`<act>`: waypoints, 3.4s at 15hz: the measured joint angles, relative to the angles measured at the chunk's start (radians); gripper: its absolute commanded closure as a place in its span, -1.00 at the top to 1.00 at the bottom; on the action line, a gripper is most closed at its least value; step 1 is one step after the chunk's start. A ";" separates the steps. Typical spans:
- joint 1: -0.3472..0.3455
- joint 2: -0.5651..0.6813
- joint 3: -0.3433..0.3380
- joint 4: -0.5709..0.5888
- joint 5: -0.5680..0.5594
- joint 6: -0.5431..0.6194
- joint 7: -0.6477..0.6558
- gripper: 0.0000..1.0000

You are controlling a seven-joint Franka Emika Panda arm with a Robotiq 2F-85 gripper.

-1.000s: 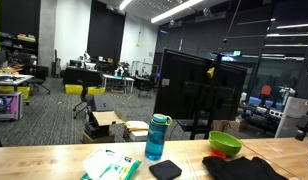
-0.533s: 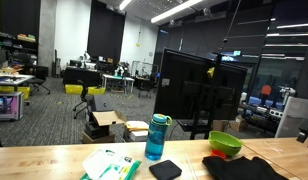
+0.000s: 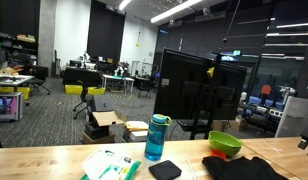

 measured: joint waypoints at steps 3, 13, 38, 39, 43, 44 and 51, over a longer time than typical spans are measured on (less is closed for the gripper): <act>-0.019 0.051 0.028 0.020 0.000 -0.002 -0.003 1.00; -0.071 0.172 0.093 0.071 0.000 0.000 0.001 1.00; -0.178 0.186 0.103 -0.097 -0.014 -0.008 0.049 1.00; -0.178 0.187 0.104 -0.105 -0.014 -0.008 0.050 1.00; -0.178 0.186 0.104 -0.120 -0.030 -0.002 0.073 1.00; -0.178 0.186 0.104 -0.121 -0.040 0.000 0.084 1.00; -0.181 0.181 0.098 -0.121 -0.123 0.014 0.150 1.00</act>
